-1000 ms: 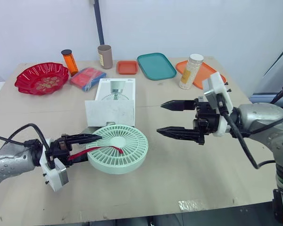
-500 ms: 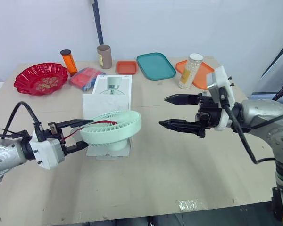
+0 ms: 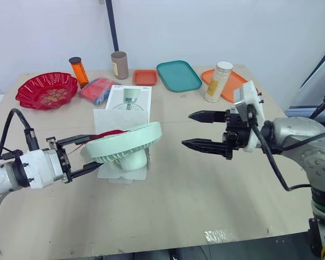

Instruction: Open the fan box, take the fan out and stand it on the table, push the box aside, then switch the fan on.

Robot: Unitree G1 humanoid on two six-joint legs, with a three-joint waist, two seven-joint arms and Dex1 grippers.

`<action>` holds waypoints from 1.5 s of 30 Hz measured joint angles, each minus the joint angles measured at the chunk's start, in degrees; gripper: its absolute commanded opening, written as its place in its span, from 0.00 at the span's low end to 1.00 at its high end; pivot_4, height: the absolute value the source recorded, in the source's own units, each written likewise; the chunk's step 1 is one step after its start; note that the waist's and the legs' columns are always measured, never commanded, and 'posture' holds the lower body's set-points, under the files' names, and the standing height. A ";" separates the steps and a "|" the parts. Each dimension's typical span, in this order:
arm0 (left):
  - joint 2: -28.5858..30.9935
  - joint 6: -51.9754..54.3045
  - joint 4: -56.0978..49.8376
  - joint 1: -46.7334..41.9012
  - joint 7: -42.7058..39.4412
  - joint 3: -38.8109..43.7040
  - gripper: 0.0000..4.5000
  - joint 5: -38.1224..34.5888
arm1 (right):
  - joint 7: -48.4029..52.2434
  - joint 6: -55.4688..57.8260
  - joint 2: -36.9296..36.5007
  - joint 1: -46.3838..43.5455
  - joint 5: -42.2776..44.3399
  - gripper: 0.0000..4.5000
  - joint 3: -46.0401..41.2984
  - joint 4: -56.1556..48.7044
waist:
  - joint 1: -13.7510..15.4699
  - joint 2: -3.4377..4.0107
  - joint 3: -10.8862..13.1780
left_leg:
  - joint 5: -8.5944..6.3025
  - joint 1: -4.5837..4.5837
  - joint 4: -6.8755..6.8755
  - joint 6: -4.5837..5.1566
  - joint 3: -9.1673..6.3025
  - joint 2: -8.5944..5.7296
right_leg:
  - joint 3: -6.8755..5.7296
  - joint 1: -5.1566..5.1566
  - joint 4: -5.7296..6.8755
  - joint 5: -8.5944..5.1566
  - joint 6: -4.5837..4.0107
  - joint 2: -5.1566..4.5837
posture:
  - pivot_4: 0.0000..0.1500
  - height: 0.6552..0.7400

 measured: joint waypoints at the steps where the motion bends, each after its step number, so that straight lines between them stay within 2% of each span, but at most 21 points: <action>1: -1.13 3.32 -2.16 1.65 0.09 2.08 0.44 -0.88 | 0.12 -0.13 0.02 0.51 -0.27 1.00 -0.01 -0.04 | 0.00 0.00 0.00 | -0.01 0.00 0.00 0.01 0.00 0.03 | 0.00 0.00 -0.01 0.00 0.00 0.02 | 1.00 1.00; 5: -2.58 9.60 -6.38 4.24 0.36 6.88 0.44 -3.33 | 0.30 -0.16 0.08 0.87 -0.36 1.00 -0.03 -0.09 | 0.00 0.00 0.00 | -0.01 0.00 0.00 0.01 0.03 0.05 | 0.03 -0.01 -0.01 0.00 0.00 0.04 | 1.00 1.00; 9: -6.44 17.55 -13.21 9.13 2.43 14.21 0.44 -6.40 | 1.33 -0.22 0.14 1.02 -0.46 1.00 -0.01 0.02 | 0.00 0.00 0.00 | -0.03 0.04 0.00 0.05 0.09 0.09 | 0.10 0.00 -0.02 0.00 0.00 0.08 | 1.00 1.00; 15: -12.91 29.26 -22.89 15.96 9.23 26.48 0.44 -10.56 | 4.28 -1.16 0.72 -0.66 -2.07 1.00 2.14 3.02 | -0.06 -0.02 0.00 | -0.05 0.11 0.01 0.08 0.18 0.18 | 0.19 0.05 -0.07 0.01 -0.02 0.19 | 1.00 1.00; 18: -14.45 31.62 -25.65 18.05 10.12 29.76 0.44 -11.47 | 5.56 -1.89 1.43 -1.50 -3.07 1.00 3.52 4.33 | 0.01 -0.01 0.00 | -0.05 0.10 0.02 0.07 0.19 0.19 | 0.22 0.04 -0.08 0.01 -0.03 0.21 | 1.00 1.00; 22: -15.55 34.86 -26.85 19.48 10.85 32.78 0.44 -14.15 | 7.25 -2.39 1.86 -1.98 -3.94 1.00 4.52 5.03 | 0.05 -0.03 0.00 | -0.05 0.10 0.02 0.07 0.20 0.18 | 0.23 0.05 -0.08 0.01 -0.03 0.21 | 1.00 1.00; 27: -15.53 39.69 -26.89 18.86 15.94 37.86 0.44 -18.44 | 8.70 -2.66 2.58 -2.41 -4.46 1.00 4.62 5.45 | 0.04 -0.03 0.00 | -0.05 0.11 0.02 0.07 0.20 0.19 | 0.23 0.05 -0.09 0.01 -0.03 0.21 | 1.00 1.00; 30: -16.43 42.73 -27.45 21.35 19.58 42.60 0.44 -22.35 | 9.00 -2.71 3.86 -3.25 -4.69 1.00 5.63 5.92 | -0.12 -0.03 0.00 | -0.06 0.11 0.01 0.07 0.26 0.24 | 0.25 0.01 -0.12 0.02 -0.05 0.23 | 1.00 1.00; 40: -26.82 42.21 -32.57 36.25 24.61 52.84 0.44 -28.07 | 7.70 0.73 9.34 -7.42 -2.96 1.00 6.79 6.00 | 0.01 -0.05 -0.01 | -0.08 0.12 0.02 0.04 0.33 0.38 | 0.30 0.04 -0.24 0.03 -0.09 0.38 | 1.00 1.00; 45: -29.35 38.47 -32.58 43.41 26.26 56.09 0.44 -31.72 | 8.52 0.96 11.04 -9.37 -2.85 1.00 7.49 6.21 | -0.03 -0.07 -0.02 | -0.12 0.11 0.01 0.00 0.37 0.48 | 0.34 0.06 -0.38 0.04 -0.10 0.49 | 1.00 1.00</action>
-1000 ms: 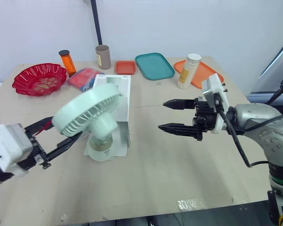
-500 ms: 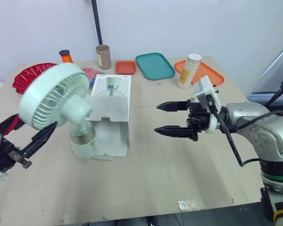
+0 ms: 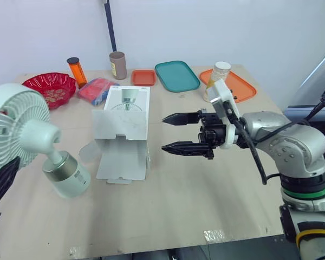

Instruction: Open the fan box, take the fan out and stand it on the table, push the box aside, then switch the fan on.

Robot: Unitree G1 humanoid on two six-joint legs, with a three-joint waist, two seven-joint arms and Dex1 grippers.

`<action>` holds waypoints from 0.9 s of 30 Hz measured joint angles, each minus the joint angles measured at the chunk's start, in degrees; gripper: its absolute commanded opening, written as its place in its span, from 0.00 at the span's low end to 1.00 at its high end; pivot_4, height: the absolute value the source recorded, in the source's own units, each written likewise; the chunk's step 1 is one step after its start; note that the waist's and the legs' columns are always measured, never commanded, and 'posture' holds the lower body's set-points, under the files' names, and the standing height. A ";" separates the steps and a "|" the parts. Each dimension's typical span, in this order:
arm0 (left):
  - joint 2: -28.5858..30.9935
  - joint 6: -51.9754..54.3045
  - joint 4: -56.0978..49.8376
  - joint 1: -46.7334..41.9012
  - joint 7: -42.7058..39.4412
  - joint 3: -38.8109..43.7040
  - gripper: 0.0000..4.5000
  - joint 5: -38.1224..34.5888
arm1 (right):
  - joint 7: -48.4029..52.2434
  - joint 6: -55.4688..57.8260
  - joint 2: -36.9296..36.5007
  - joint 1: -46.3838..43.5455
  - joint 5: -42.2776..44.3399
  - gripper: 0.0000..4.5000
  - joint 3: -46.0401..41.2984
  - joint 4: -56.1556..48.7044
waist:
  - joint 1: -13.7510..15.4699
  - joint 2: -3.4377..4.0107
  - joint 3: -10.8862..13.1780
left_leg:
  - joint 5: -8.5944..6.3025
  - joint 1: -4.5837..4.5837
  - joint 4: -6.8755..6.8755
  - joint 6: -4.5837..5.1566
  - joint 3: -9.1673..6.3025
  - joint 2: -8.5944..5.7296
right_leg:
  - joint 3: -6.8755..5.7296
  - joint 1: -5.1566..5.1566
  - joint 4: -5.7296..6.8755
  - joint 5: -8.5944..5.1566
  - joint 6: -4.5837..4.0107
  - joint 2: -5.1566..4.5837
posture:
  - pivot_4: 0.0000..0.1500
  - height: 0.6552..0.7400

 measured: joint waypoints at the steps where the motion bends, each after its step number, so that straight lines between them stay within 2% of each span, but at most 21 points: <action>1: -0.51 -1.22 -0.01 1.78 -0.14 0.33 0.44 -0.27 | 0.26 0.00 0.34 -0.18 0.00 1.00 0.37 0.05 | 0.00 0.00 0.00 | -0.01 -0.01 0.00 -0.02 0.01 0.03 | 0.00 0.00 -0.02 0.00 0.00 0.03 | 1.00 1.00; 8: -7.15 -7.71 -0.03 9.21 0.57 0.98 0.44 0.27 | 2.32 -0.67 1.69 -0.90 -0.45 1.00 1.77 0.64 | -0.03 0.00 0.01 | -0.03 -0.01 0.01 -0.03 0.12 0.17 | 0.22 0.00 -0.12 0.01 -0.01 0.27 | 1.00 1.00; 18: -8.41 -9.89 2.83 10.81 -0.25 3.71 0.44 4.01 | 1.70 -0.41 4.16 -1.46 -0.37 1.00 1.88 0.75 | -0.08 -0.02 0.02 | -0.07 0.03 0.00 0.03 0.35 0.24 | 0.40 -0.05 -0.14 0.00 -0.02 0.37 | 1.00 1.00; 21: -8.19 -9.89 5.33 9.52 -1.71 2.44 0.44 6.99 | 0.70 0.13 4.89 -1.46 -0.05 1.00 1.88 -0.09 | -0.09 -0.02 0.02 | -0.08 0.04 -0.01 0.04 0.36 0.25 | 0.40 -0.06 -0.14 0.00 -0.02 0.39 | 1.00 1.00; 27: -3.20 -9.73 13.89 -0.08 -3.18 -4.92 0.44 15.81 | -0.08 -1.44 4.85 -1.62 -2.46 1.00 3.03 -1.18 | -0.07 -0.13 -0.04 | -0.08 0.06 0.00 0.04 0.37 0.27 | 0.40 -0.05 -0.15 0.03 -0.04 0.39 | 1.00 1.00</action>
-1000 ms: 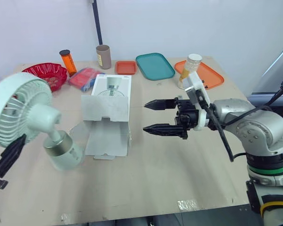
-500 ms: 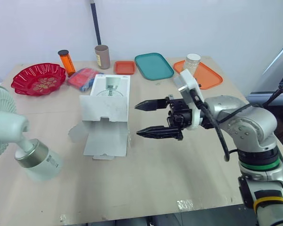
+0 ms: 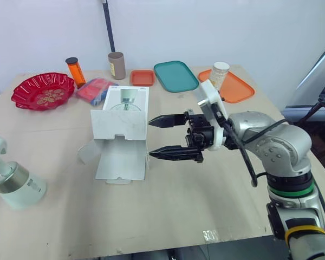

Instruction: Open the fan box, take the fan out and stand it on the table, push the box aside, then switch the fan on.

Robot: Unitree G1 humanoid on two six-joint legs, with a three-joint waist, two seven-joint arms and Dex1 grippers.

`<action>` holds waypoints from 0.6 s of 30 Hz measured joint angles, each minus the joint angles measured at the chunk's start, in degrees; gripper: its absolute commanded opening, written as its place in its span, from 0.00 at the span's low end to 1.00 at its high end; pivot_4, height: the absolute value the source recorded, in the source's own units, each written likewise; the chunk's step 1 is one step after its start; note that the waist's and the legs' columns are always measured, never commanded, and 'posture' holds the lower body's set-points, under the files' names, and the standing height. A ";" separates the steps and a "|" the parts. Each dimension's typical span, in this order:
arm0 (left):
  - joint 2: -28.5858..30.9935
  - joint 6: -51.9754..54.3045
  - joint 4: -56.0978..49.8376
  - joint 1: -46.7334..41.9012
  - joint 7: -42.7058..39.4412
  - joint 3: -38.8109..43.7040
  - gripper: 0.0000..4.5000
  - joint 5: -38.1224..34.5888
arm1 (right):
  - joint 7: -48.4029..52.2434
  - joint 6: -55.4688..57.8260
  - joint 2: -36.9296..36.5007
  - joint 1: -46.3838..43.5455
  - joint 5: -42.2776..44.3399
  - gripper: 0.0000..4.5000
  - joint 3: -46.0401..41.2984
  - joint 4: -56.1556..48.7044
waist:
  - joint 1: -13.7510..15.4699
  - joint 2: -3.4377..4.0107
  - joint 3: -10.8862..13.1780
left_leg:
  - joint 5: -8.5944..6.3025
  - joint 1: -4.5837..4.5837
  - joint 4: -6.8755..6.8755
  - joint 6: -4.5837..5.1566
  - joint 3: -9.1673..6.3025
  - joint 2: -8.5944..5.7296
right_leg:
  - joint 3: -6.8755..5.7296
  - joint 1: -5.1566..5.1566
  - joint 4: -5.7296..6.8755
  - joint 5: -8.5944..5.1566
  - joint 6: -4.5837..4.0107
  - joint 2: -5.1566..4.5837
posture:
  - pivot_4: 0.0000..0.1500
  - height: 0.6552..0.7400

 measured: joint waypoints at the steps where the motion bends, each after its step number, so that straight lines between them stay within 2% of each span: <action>1: 0.85 0.03 1.44 -2.31 -0.58 -1.92 0.44 1.53 | -0.05 -1.46 0.01 0.01 -2.09 1.00 1.49 -0.01 | 0.02 0.00 0.00 | 0.00 0.00 0.00 0.00 -0.01 0.02 | -0.01 -0.01 0.01 0.00 0.00 0.02 | 1.00 1.00; 7: 3.66 0.42 6.54 -9.52 -1.80 -6.87 0.44 6.43 | -0.83 -6.09 0.31 0.07 -8.27 1.00 5.10 0.20 | -0.01 -0.07 -0.02 | -0.02 -0.01 -0.01 -0.04 0.02 0.07 | -0.03 -0.08 0.03 0.05 -0.07 0.03 | 1.00 1.00; 9: 6.19 0.50 9.92 -14.74 -1.87 -9.03 0.44 8.43 | -1.33 -7.72 0.79 0.07 -10.59 1.00 5.68 0.45 | 0.00 -0.13 -0.02 | -0.02 -0.01 -0.01 -0.05 0.05 0.12 | -0.10 -0.11 0.05 0.14 -0.16 0.02 | 1.00 1.00; 18: 10.23 1.70 18.39 -24.93 -4.11 -11.13 0.44 13.39 | -2.04 -8.82 1.49 0.12 -12.64 1.00 6.45 1.15 | -0.02 -0.16 -0.04 | -0.03 -0.01 -0.04 -0.05 0.05 0.14 | -0.15 -0.15 0.06 0.18 -0.20 0.00 | 1.00 1.00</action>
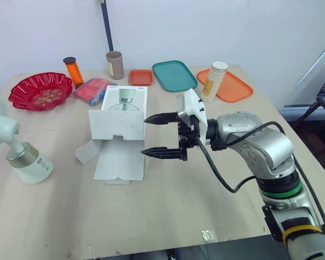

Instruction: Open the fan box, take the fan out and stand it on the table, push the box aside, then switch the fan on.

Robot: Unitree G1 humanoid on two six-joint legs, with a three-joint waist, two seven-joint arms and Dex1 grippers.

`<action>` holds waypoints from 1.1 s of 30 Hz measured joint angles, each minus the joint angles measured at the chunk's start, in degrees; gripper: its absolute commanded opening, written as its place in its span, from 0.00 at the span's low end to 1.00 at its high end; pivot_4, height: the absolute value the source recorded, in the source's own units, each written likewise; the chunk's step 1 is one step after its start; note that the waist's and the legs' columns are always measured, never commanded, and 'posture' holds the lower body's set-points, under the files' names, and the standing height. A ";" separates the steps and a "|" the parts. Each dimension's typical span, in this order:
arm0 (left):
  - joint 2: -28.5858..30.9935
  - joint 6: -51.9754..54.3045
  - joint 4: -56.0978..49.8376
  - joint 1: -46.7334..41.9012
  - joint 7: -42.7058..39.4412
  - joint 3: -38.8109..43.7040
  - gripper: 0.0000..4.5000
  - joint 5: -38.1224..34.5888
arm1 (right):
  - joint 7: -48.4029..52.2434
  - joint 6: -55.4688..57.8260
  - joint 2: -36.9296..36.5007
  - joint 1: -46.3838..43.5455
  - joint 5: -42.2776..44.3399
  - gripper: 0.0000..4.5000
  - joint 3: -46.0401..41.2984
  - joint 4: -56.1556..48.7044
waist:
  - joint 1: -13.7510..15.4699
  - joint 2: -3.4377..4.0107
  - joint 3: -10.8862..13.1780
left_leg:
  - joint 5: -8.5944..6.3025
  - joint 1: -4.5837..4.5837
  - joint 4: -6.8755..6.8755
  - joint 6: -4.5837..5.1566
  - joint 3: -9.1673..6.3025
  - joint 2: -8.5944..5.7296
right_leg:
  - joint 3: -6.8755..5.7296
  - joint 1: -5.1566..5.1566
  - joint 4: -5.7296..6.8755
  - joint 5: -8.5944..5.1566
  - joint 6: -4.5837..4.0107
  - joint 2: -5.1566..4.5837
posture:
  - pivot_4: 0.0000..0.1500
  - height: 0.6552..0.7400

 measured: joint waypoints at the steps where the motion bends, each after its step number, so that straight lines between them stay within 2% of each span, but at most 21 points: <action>1: 0.00 0.00 0.53 -0.67 0.08 -0.21 0.44 0.48 | -0.04 0.00 0.08 0.00 -0.03 1.00 0.00 0.01 | 0.00 0.00 0.00 | 0.00 0.00 0.00 0.00 0.00 0.00 | 0.00 0.00 0.00 0.00 0.00 -0.01 | 1.00 1.00; 8: -1.64 0.01 1.98 -6.53 0.95 -6.44 0.44 4.53 | -0.59 0.26 0.52 0.24 -0.32 1.00 0.01 -0.01 | 0.03 0.00 0.00 | 0.00 -0.01 0.01 -0.01 -0.03 -0.01 | -0.03 0.00 0.03 0.05 -0.01 -0.04 | 1.00 1.00; 15: -1.64 0.00 4.87 -10.91 1.03 -8.08 0.44 6.65 | -1.82 0.94 0.49 0.25 -0.39 1.00 -0.01 -0.04 | 0.07 0.00 0.00 | 0.01 0.00 0.02 -0.01 -0.02 -0.02 | -0.02 0.00 0.03 0.08 0.00 -0.05 | 1.00 1.00; 23: -1.94 -0.05 5.53 -13.65 0.52 -9.82 0.44 8.07 | -3.00 1.72 0.35 0.68 -0.36 1.00 -0.10 -0.90 | 0.19 0.03 -0.01 | 0.01 0.01 0.02 -0.02 -0.04 -0.04 | -0.03 0.01 0.04 0.09 0.01 -0.07 | 1.00 1.00; 33: -6.49 0.52 3.69 -13.41 2.80 -10.98 0.44 7.61 | -3.96 3.75 -0.59 1.79 0.34 1.00 -0.34 -3.39 | 0.22 0.20 -0.10 | 0.02 0.06 0.03 -0.02 -0.03 -0.05 | -0.01 0.06 0.05 0.10 0.03 -0.09 | 1.00 1.00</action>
